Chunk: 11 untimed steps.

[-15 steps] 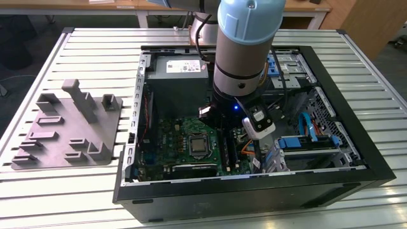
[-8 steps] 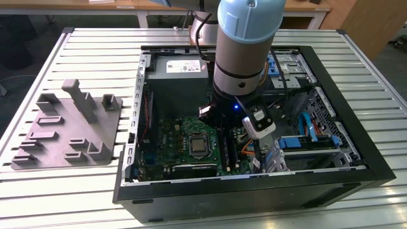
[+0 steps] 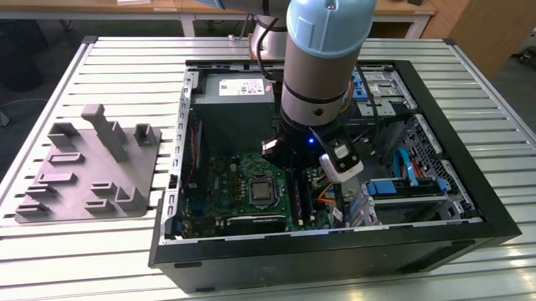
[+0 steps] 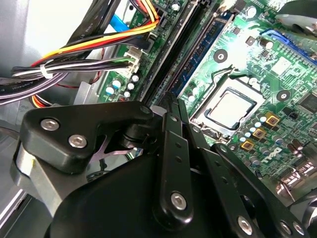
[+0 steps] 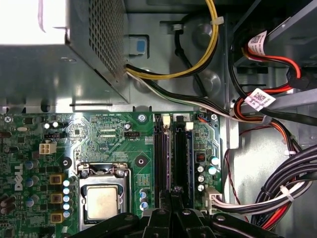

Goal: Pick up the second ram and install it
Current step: 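Insert the second ram into the second slot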

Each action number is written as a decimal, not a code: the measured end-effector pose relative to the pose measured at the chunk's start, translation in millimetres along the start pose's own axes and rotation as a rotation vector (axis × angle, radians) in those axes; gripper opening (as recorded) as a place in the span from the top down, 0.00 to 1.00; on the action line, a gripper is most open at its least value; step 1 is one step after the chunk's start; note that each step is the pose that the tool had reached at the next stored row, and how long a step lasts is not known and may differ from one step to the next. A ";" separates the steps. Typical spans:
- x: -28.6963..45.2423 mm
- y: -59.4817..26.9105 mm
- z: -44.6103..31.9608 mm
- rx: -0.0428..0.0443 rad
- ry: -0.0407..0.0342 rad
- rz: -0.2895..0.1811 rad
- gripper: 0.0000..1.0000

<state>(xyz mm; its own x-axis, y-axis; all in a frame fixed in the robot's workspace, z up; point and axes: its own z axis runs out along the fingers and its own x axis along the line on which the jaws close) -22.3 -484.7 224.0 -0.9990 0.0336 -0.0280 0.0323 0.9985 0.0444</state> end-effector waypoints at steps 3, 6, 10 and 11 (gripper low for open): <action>0.4 0.0 0.1 -0.0001 0.0000 -0.001 0.89; 0.5 0.0 0.0 -0.0001 0.0000 -0.001 0.89; 0.6 -0.1 1.4 -0.0002 0.0000 -0.001 0.89; 0.6 -0.1 1.4 0.0000 0.0001 -0.001 0.89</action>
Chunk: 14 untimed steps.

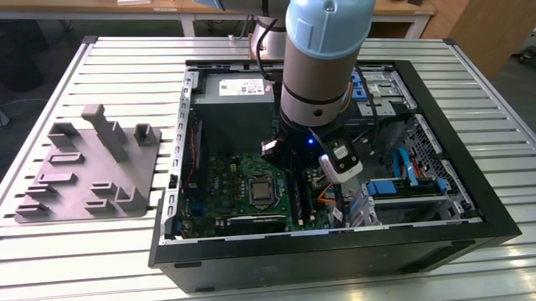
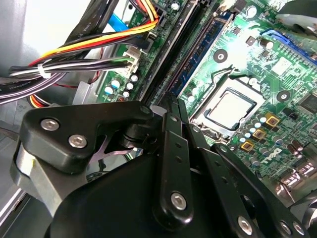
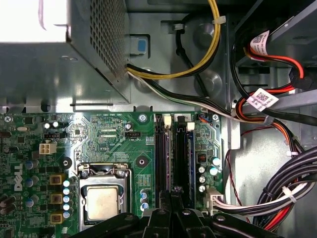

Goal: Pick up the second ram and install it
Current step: 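Insert the second ram into the second slot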

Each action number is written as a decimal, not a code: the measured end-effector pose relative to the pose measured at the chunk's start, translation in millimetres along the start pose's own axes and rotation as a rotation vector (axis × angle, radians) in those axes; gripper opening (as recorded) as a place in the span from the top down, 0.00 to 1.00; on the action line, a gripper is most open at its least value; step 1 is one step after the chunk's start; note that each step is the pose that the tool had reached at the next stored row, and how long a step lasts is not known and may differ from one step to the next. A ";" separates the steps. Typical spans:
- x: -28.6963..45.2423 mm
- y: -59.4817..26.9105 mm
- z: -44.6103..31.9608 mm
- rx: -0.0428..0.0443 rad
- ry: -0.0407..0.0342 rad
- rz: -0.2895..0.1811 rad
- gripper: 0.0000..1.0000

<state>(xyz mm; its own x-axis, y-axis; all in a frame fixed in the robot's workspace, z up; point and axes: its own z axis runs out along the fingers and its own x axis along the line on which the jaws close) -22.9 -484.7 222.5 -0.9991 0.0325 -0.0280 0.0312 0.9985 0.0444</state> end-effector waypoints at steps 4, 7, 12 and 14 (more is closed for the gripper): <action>0.0 0.0 0.7 -0.0001 -0.0001 0.000 0.89; 0.1 -0.1 2.0 0.0000 -0.0001 0.000 0.89; 0.1 -0.1 2.2 0.0000 0.0000 0.000 0.89; 0.1 -0.1 2.4 0.0000 0.0000 0.000 0.89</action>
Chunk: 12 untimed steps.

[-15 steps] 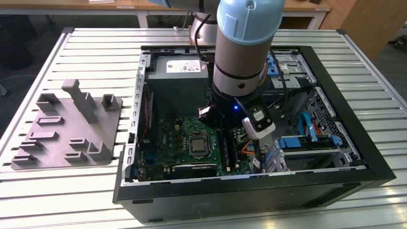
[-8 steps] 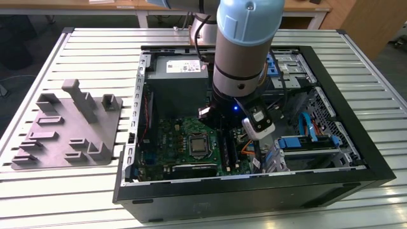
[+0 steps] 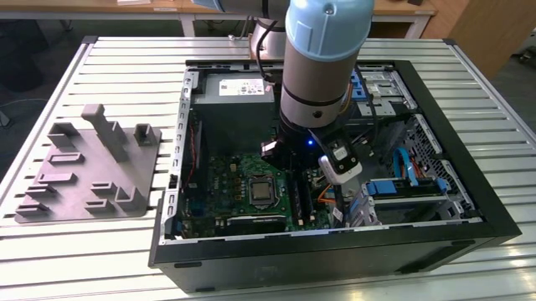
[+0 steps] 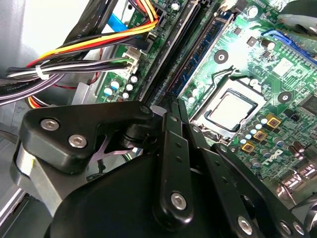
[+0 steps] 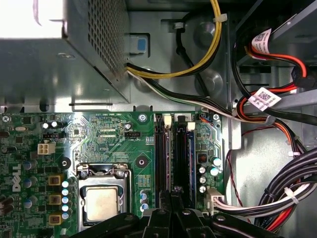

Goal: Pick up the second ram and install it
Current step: 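Insert the second ram into the second slot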

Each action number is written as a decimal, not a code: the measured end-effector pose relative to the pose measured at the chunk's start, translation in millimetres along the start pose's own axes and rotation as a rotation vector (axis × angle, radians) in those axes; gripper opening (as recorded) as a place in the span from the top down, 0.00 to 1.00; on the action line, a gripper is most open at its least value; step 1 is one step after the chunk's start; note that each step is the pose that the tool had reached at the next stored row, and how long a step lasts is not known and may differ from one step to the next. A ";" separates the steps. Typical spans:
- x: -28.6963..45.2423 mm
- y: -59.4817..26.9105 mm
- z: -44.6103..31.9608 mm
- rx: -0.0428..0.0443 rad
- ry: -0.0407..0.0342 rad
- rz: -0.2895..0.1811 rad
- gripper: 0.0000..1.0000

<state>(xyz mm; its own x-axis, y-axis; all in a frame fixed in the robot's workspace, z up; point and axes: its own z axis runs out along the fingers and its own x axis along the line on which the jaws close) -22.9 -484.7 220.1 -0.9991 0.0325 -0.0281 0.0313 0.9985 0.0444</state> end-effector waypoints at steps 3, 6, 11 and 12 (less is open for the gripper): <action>0.1 0.0 0.2 -0.0002 -0.0005 0.000 0.89; 0.2 -0.1 0.7 -0.0018 -0.0024 0.000 0.89; 0.3 -0.1 0.9 -0.0062 -0.0039 0.000 0.89; 0.3 -0.1 0.9 -0.0064 -0.0038 0.000 0.89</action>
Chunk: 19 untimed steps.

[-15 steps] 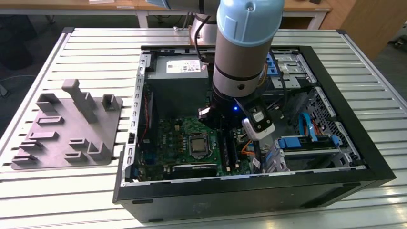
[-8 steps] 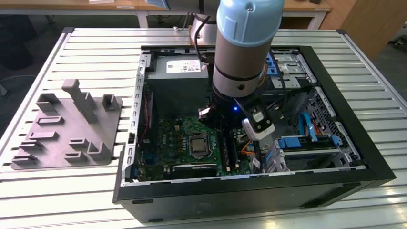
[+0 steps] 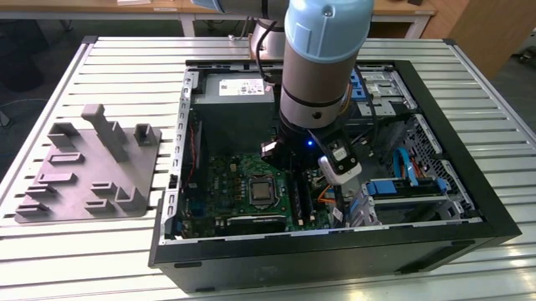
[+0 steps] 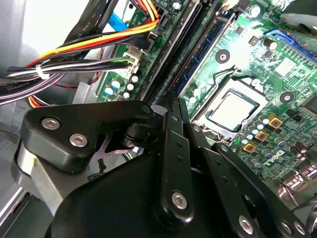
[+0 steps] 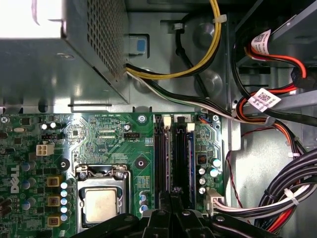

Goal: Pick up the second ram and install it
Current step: 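Insert the second ram into the second slot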

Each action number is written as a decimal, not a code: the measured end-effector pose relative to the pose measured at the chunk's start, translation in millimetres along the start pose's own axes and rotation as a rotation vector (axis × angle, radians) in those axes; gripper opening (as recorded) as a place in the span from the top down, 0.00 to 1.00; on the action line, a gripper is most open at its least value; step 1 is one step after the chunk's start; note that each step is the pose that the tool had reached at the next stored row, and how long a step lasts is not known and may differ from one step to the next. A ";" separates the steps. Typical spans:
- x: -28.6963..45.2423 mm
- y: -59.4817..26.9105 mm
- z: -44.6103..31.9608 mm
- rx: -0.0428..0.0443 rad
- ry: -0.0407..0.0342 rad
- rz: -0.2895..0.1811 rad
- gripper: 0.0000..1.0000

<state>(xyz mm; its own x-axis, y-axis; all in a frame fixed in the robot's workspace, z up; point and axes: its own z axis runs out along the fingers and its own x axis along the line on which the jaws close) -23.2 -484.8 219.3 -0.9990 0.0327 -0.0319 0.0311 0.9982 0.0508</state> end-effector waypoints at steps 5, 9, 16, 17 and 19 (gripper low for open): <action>0.0 -0.2 0.6 0.0001 0.0001 0.000 0.89; 0.1 -0.5 2.2 -0.0002 -0.0001 0.000 0.89; 0.1 -1.0 4.5 0.0002 0.0000 0.000 0.89; 0.1 -1.0 4.5 0.0002 0.0001 0.000 0.89; 0.1 -1.0 4.6 0.0002 0.0001 0.000 0.89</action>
<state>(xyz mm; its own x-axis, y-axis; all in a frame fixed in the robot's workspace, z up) -23.2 -485.5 214.6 -0.9990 0.0327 -0.0318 0.0311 0.9982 0.0506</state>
